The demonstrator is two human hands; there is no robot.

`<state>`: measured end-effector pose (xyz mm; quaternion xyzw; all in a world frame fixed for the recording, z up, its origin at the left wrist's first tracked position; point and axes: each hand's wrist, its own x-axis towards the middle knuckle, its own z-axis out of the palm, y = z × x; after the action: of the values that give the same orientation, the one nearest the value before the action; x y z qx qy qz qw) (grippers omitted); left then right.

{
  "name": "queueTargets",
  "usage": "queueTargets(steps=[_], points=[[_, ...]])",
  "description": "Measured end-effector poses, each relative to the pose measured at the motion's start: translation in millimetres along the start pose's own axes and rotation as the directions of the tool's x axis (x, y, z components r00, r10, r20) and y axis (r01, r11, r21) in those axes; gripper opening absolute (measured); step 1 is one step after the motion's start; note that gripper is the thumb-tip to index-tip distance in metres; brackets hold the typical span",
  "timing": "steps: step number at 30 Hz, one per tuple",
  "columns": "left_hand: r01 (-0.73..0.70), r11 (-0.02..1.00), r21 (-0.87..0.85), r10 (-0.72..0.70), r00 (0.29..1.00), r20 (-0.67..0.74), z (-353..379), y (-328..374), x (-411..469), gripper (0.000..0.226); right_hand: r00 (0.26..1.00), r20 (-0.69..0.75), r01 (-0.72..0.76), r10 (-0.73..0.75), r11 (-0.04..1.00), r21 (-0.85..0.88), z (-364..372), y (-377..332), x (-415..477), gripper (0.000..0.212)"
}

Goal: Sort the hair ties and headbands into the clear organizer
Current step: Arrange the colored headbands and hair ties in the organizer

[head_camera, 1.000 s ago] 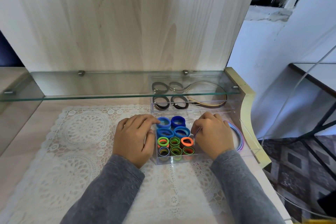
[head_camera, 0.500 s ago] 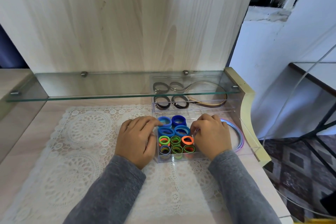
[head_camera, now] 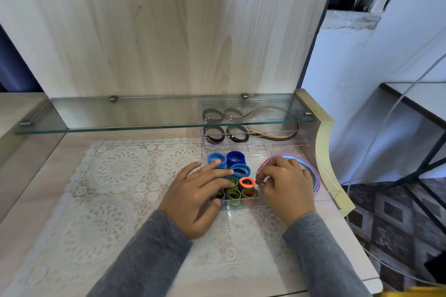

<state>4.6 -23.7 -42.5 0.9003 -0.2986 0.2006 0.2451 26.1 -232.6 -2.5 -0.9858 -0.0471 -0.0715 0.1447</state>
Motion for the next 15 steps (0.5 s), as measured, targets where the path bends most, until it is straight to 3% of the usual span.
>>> queueTargets(steps=[15], points=[[0.071,0.997,0.036,-0.069,0.997,-0.039,1.5,-1.2,-3.2,0.04,0.99,0.116,0.104,-0.085,0.979,-0.174,-7.0,-13.5,5.6,0.023]])
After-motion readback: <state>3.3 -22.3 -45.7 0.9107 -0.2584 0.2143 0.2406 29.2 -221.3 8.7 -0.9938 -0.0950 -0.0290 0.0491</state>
